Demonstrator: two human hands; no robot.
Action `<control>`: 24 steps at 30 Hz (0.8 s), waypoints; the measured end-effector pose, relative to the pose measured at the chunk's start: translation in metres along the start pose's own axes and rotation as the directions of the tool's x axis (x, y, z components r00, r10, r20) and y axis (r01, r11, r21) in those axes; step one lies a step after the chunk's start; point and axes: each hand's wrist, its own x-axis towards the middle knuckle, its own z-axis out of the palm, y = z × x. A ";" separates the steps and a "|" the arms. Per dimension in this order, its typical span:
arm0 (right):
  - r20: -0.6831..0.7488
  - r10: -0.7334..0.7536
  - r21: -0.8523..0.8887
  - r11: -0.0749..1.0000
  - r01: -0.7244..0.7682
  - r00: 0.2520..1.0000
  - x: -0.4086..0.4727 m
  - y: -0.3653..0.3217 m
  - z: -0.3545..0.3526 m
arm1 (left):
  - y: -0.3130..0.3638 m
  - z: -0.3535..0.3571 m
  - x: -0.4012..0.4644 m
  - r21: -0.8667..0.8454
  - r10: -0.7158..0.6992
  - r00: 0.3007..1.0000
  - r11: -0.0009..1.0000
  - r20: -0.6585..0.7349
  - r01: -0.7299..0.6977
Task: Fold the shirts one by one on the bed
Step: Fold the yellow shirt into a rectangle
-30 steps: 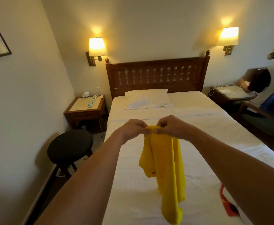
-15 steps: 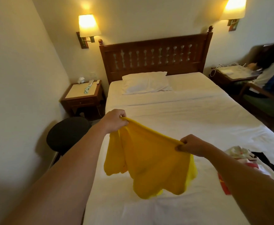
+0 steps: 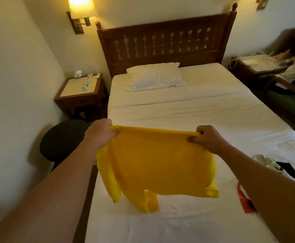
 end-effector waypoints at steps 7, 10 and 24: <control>-0.018 0.006 -0.472 0.881 -0.014 1.000 0.075 -0.016 -0.022 | 0.012 0.002 0.071 -0.169 0.002 0.991 0.985 -0.132 -0.024; -0.119 -0.020 -0.494 0.868 -0.042 0.993 0.106 -0.035 -0.036 | 0.027 -0.017 0.105 -0.166 0.004 0.967 0.985 -0.257 -0.048; -0.324 -0.126 -0.414 0.910 -0.021 0.938 0.117 -0.061 -0.050 | 0.018 -0.082 0.101 0.335 0.384 0.731 0.915 -0.563 -0.222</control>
